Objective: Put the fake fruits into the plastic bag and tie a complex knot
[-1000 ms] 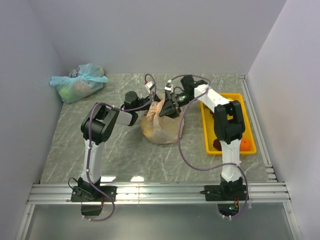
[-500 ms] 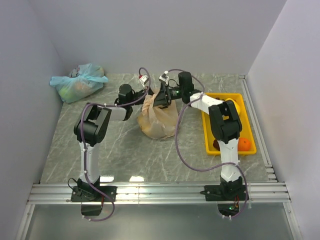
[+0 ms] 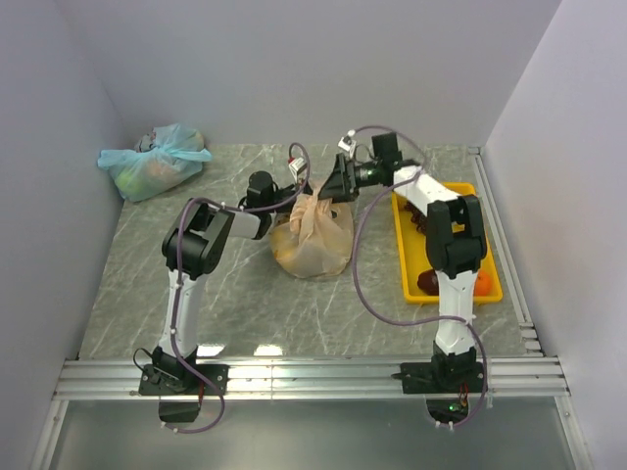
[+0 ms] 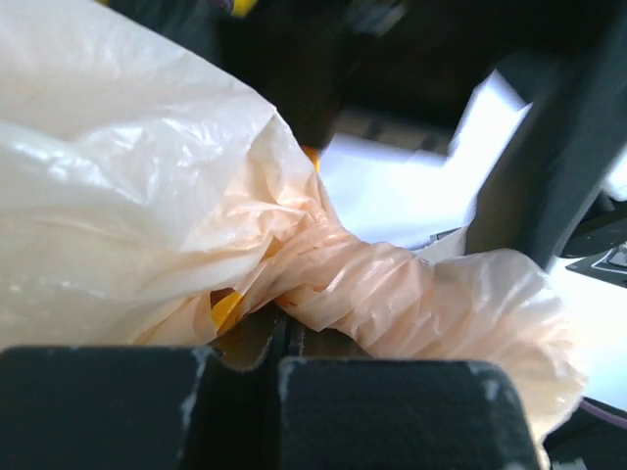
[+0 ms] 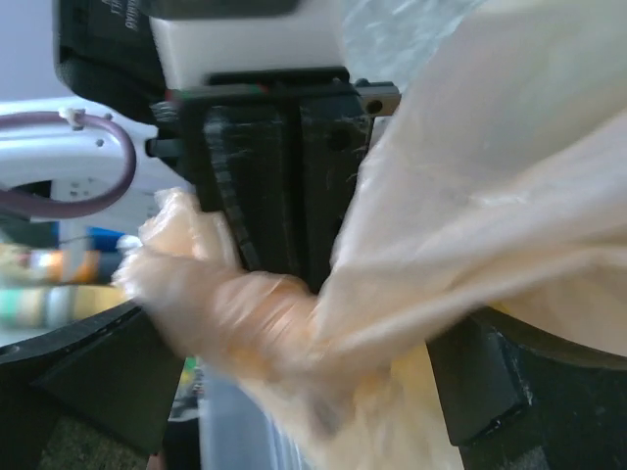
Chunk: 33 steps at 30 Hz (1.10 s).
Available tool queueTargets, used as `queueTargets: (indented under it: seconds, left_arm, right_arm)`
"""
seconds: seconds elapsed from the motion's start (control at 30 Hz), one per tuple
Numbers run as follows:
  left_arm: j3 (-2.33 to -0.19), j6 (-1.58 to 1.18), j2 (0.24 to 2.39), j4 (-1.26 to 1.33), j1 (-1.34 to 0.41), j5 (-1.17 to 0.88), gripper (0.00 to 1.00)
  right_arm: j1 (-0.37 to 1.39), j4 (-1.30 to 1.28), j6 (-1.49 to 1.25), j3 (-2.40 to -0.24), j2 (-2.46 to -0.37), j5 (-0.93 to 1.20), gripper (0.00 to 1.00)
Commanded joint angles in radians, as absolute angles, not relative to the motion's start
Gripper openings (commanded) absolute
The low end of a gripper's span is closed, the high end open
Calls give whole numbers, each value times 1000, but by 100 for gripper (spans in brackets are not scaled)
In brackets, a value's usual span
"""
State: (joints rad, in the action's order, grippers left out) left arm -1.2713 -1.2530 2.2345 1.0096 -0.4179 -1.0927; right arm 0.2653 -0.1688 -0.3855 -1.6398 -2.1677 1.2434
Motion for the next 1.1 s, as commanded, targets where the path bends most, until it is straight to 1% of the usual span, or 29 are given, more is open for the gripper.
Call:
queueTargets:
  seconds: [0.0, 0.07, 0.1, 0.2, 0.23, 0.33, 0.43, 0.57, 0.73, 1.0, 1.07]
  left_arm:
    - [-1319, -1278, 2229, 1114, -433, -1108, 0]
    - [-1319, -1270, 2224, 1104, -434, -1108, 0]
    - [-1310, -1278, 2224, 1114, -436, -1104, 1]
    - [-1298, -1285, 2217, 1143, -434, -1104, 1]
    - [-1292, -1290, 2217, 1150, -436, -1104, 1]
    - [-1284, -1307, 2215, 1190, -437, -1103, 0]
    - [-1289, -1313, 2218, 1213, -443, -1109, 0]
    - [-1295, -1304, 2223, 1213, -446, -1114, 0]
    - [-1307, -1292, 2227, 1206, -451, -1120, 0]
    - [-1315, -1290, 2230, 1226, -456, -1131, 0]
    - [-1310, -1287, 2223, 1224, -456, -1132, 1]
  right_arm:
    - [224, -762, 43, -1772, -2091, 1092, 98]
    - [193, -762, 34, -1722, -2059, 1103, 98]
    - [164, -761, 37, -1703, -2027, 1118, 93]
    - [126, -746, 32, -1651, -1984, 1160, 81]
    - [124, -756, 40, -1651, -1979, 1152, 68]
    - [126, -736, 28, -1635, -1965, 1131, 54]
    - [138, -697, 2, -1623, -1976, 1131, 54]
    - [155, -624, -119, -1646, -2014, 1164, 54]
    - [186, -612, -133, -1655, -2032, 1201, 53]
    - [245, -738, -18, -1709, -2074, 1160, 49]
    - [244, -724, -23, -1706, -2074, 1141, 44]
